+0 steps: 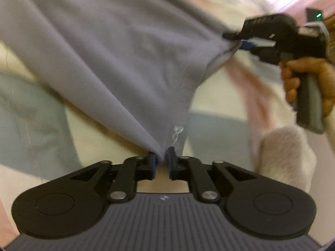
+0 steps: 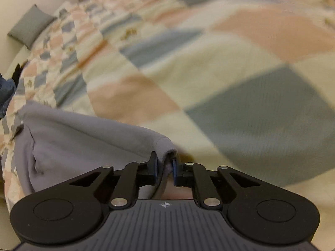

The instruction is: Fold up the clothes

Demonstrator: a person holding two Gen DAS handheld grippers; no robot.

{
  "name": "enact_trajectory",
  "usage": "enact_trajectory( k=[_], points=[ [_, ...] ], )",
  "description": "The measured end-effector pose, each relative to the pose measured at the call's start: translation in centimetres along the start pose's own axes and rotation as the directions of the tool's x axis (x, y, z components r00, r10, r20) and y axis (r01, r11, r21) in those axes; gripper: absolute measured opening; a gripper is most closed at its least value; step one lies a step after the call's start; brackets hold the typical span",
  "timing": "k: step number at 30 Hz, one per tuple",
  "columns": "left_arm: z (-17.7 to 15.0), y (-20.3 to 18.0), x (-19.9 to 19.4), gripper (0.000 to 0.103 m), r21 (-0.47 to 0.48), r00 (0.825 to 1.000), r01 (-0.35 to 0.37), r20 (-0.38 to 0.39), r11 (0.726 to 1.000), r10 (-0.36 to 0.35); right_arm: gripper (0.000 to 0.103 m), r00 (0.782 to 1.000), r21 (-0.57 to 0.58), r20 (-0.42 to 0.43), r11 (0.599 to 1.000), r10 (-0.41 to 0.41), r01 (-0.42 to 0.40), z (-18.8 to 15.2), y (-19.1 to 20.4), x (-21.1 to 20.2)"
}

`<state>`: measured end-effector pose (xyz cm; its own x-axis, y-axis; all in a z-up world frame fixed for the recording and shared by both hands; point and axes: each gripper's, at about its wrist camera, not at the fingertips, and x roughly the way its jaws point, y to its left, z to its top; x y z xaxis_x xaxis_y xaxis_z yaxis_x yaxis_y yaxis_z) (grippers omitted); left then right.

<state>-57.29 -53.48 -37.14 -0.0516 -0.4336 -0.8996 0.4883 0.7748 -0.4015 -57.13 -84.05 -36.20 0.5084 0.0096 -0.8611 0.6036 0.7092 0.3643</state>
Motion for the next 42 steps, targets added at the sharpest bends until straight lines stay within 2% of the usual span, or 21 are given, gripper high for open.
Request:
enact_trajectory(
  k=[2,3,5,6,8,10,11,13,15,18,23,26,29,31,33,35,36,37,39,40,42],
  points=[
    [0.2,1.1,-1.0,0.019,0.022,0.999,0.045,-0.026,0.999,-0.044,0.044,0.998,-0.051,-0.023,0.997,-0.059,0.057,-0.4,0.8,0.6],
    [0.4,1.5,-2.2,0.026,0.065,0.998,0.054,-0.025,0.996,-0.053,0.054,0.995,-0.092,0.012,0.991,-0.101,0.102,-0.7,1.5,0.0],
    [0.6,2.5,-4.8,0.026,0.149,0.997,0.071,-0.023,0.986,-0.069,0.070,0.980,-0.134,0.098,0.974,-0.171,0.184,-1.6,2.7,-1.3],
    [0.9,3.5,-6.4,0.026,0.184,0.998,0.058,-0.006,0.981,-0.057,0.071,0.970,-0.121,0.136,0.968,-0.202,0.218,-2.0,3.0,-2.4],
    [2.0,6.6,-9.6,0.026,0.210,0.997,-0.040,0.071,0.977,0.025,0.071,0.959,-0.082,0.184,0.969,-0.216,0.234,-3.0,3.5,-4.3],
    [3.9,10.3,-12.2,0.026,0.208,0.976,-0.182,0.154,0.961,0.152,0.071,0.968,-0.033,0.197,0.986,-0.156,0.166,-4.6,4.1,-6.1],
    [5.1,12.4,-13.4,0.026,0.194,0.952,-0.271,0.196,0.943,0.234,0.070,0.971,-0.011,0.204,0.991,-0.127,0.132,-5.4,4.5,-7.0],
    [8.3,18.0,-15.3,0.022,0.159,0.869,-0.466,0.265,0.870,0.417,0.069,0.976,0.013,0.198,0.996,-0.091,0.090,-7.1,5.9,-7.8],
    [11.5,22.6,-15.9,0.013,0.207,0.827,-0.542,0.305,0.814,0.473,0.063,0.980,0.027,0.182,0.997,-0.073,0.070,-8.8,8.0,-7.8],
    [16.3,29.4,-16.7,0.012,0.271,0.753,-0.647,0.370,0.712,0.544,0.050,0.983,0.058,0.172,0.997,-0.061,0.052,-10.7,12.2,-6.5],
    [24.3,40.8,-17.8,0.013,0.352,0.618,-0.786,0.483,0.508,0.620,0.045,0.972,0.199,0.185,0.975,-0.141,0.104,-12.9,19.7,-3.0],
    [29.7,46.8,-15.2,0.012,0.476,0.672,-0.739,0.473,0.477,0.570,0.045,0.943,0.310,0.196,0.929,-0.269,0.201,-14.9,24.4,-1.2],
    [34.4,49.8,-13.1,0.012,0.610,0.705,-0.699,0.497,0.375,0.506,0.045,0.915,0.419,0.182,0.870,-0.360,0.259,-16.4,28.7,0.7],
    [38.1,50.4,-14.3,0.013,0.633,0.719,-0.691,0.549,0.349,0.427,0.045,0.903,0.452,0.169,0.845,-0.395,0.285,-16.9,31.2,1.7],
    [43.3,50.5,-16.3,0.013,0.581,0.700,-0.713,0.611,0.393,0.368,0.045,0.890,0.470,0.157,0.825,-0.428,0.314,-17.3,32.3,1.9],
    [47.0,50.9,-17.6,0.012,0.544,0.694,-0.717,0.620,0.436,0.366,0.045,0.880,0.488,0.149,0.808,-0.450,0.331,-17.9,32.6,1.6],
    [47.8,51.2,-17.8,0.013,0.562,0.694,-0.719,0.621,0.410,0.364,0.045,0.875,0.496,0.144,0.799,-0.461,0.339,-18.2,32.8,1.5],
    [47.4,51.4,-17.9,0.013,0.593,0.686,-0.727,0.633,0.347,0.358,0.045,0.870,0.505,0.140,0.790,-0.472,0.347,-18.6,33.0,1.3],
    [43.7,51.7,-18.4,0.013,0.683,0.708,-0.701,0.633,0.205,0.313,0.046,0.860,0.521,0.131,0.772,-0.493,0.364,-19.2,33.3,1.1],
    [41.8,51.9,-18.6,0.013,0.722,0.722,-0.680,0.628,0.129,0.290,0.046,0.855,0.529,0.126,0.763,-0.504,0.371,-19.5,33.5,0.9],
    [37.0,52.5,-18.4,0.017,0.801,0.775,-0.597,0.590,-0.044,0.227,0.047,0.844,0.545,0.116,0.744,-0.524,0.387,-20.1,33.8,0.6]
  ],
)
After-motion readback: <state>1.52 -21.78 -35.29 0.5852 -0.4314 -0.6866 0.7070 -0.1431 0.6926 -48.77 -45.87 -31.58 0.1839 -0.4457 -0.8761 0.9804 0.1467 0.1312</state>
